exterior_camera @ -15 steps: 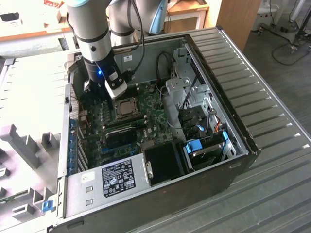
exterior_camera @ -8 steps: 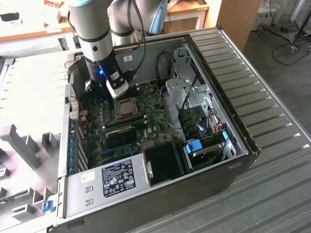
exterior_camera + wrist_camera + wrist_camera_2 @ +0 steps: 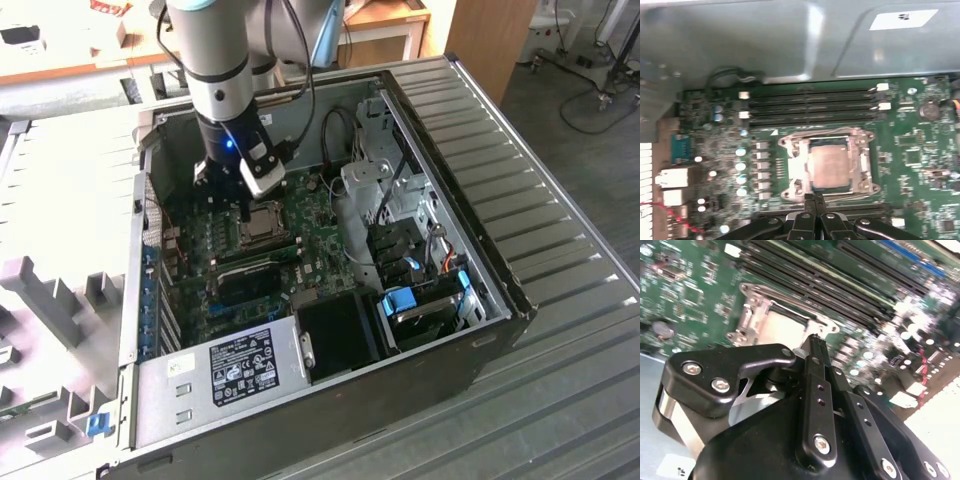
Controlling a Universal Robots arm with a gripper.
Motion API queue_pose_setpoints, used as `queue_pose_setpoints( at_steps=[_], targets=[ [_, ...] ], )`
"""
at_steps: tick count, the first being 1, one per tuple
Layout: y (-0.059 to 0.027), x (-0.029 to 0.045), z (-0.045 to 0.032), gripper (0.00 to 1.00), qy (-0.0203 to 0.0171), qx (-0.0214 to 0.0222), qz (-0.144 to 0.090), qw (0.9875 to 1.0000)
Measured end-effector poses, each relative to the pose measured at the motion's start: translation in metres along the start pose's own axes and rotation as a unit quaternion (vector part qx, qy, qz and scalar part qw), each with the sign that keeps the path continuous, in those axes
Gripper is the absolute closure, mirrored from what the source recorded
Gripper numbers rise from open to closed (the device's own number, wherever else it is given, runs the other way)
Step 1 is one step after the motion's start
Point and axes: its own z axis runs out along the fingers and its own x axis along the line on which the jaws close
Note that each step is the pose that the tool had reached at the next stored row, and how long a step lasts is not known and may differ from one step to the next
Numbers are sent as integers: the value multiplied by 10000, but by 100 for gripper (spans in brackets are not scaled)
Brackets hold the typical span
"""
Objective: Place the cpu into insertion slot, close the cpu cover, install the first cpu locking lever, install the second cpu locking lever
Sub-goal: 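Install the second cpu locking lever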
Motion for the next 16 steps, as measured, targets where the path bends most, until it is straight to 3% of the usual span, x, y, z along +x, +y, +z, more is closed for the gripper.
queue_pose_setpoints(
  at_steps=[4,11,16],
  targets=[
    [22,-137,9,90,1,0,0,10000],
    [152,-138,26,90,0,1,1,10000],
    [157,-138,29,90,0,0,0,10000]
  ],
)
